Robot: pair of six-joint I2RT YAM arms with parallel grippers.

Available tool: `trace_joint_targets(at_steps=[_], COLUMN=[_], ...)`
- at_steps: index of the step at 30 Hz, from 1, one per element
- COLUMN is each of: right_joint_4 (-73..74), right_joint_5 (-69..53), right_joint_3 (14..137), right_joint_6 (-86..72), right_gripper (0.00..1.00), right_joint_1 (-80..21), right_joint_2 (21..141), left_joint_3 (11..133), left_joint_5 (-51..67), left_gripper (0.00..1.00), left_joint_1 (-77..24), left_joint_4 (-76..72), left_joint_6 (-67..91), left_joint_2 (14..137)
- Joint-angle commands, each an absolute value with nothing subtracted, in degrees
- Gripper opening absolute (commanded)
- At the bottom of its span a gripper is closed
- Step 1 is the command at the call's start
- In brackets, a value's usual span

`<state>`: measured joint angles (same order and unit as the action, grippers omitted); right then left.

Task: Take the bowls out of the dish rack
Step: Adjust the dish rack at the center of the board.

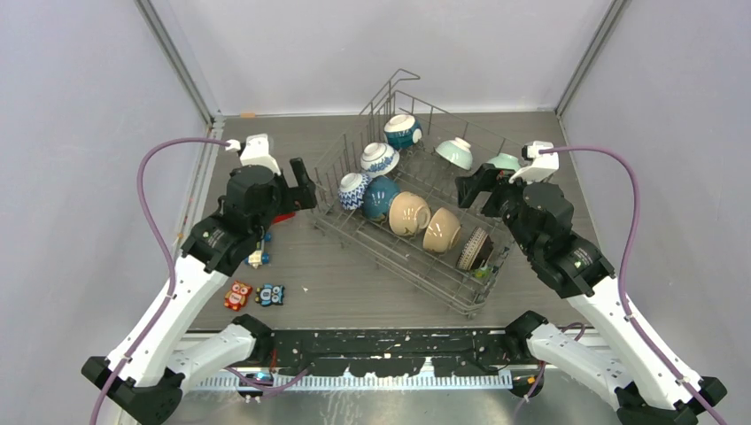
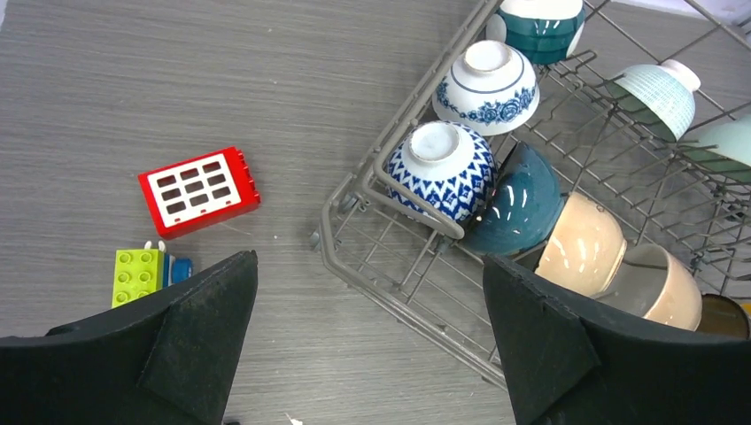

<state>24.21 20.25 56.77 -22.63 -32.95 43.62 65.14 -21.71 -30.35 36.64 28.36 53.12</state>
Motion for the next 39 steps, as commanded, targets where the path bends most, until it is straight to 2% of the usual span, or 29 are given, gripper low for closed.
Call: trace_joint_targets(at_steps=[1, 13, 23, 29, 34, 39], right_joint_4=[22.06, 22.34, 27.56, 32.58, 29.68, 23.78], right_joint_5=[22.03, 23.64, 27.47, 29.57, 18.70, 4.41], right_joint_3=[59.13, 58.32, 62.78, 68.41, 65.22, 62.57], right_joint_6=[-21.25, -20.83, -18.19, -22.82, -31.25, -32.16], right_gripper=[1.00, 1.00, 1.00, 0.97, 0.94, 0.91], right_joint_1=[-33.11, -33.13, -33.11, -31.25, -20.36, -19.15], right_joint_2=[43.07, 42.00, 47.62, 55.05, 55.61, 58.17], left_joint_3=[62.92, 58.25, 53.39, 51.65, 52.13, 52.30], left_joint_5=[-18.88, -13.43, -13.11, -7.89, -2.98, -0.82], left_gripper=[1.00, 1.00, 1.00, 1.00, 1.00, 1.00], left_joint_1=[-30.23, -30.23, -30.19, -30.21, -30.23, -30.23], left_joint_4=[31.93, 29.56, 25.99, 25.09, 24.84, 23.39], left_joint_6=[24.97, 22.67, 23.73, 25.44, 26.98, 28.24], left_joint_2=[50.89, 47.28, 41.06, 39.51, 40.73, 41.92])
